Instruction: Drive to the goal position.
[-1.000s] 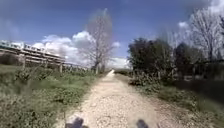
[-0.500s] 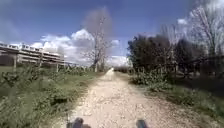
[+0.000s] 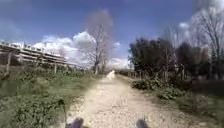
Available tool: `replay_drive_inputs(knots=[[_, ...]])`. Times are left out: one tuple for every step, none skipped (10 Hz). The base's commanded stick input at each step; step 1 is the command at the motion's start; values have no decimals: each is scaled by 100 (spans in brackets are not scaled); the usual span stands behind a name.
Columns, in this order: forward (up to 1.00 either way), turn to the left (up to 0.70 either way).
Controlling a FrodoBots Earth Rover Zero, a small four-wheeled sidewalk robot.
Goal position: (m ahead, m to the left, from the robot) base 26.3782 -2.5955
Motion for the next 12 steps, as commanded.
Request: replay_drive_inputs(knots=[[70,0],[70,0],[70,0],[70,0],[70,0],[70,0],[70,0],[70,0],[70,0],[70,0],[70,0],[70,0]])
